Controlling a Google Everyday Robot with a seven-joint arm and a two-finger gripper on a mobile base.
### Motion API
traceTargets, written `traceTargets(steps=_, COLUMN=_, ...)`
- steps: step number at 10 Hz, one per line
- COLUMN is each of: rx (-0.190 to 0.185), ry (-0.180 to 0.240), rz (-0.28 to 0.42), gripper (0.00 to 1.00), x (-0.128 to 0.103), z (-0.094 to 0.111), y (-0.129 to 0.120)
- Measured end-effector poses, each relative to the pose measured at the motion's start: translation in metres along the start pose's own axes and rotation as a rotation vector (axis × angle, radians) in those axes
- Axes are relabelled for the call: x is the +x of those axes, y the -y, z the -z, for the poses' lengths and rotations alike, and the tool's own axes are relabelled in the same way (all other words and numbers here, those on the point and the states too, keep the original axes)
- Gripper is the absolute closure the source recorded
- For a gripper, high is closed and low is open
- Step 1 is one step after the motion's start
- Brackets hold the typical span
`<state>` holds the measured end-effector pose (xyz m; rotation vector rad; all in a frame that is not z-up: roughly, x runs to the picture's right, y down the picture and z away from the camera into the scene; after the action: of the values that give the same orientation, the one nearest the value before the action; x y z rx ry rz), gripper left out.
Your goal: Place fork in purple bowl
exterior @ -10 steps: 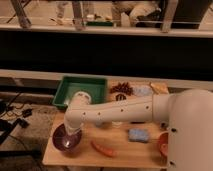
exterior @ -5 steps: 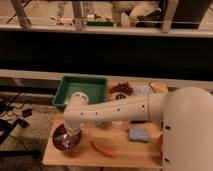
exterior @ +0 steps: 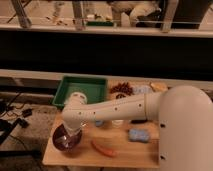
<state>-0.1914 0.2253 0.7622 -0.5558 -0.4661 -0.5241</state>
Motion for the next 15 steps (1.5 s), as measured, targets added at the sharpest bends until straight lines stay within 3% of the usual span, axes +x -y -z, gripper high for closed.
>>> traceTargets(steps=1, rx=0.000, ry=0.000, rz=-0.001, gripper=0.80, x=0.0006, z=0.0000, y=-0.0002)
traceTargets(steps=6, rx=0.000, ry=-0.001, rz=-0.002, gripper=0.29, x=0.0011, z=0.0000, y=-0.0003)
traceTargets(steps=7, rx=0.000, ry=0.000, rz=-0.002, gripper=0.23, x=0.0012, z=-0.0004, y=-0.0005)
traceTargets(steps=15, rx=0.000, ry=0.000, rz=-0.002, gripper=0.20, x=0.0011, z=-0.0003, y=-0.0004)
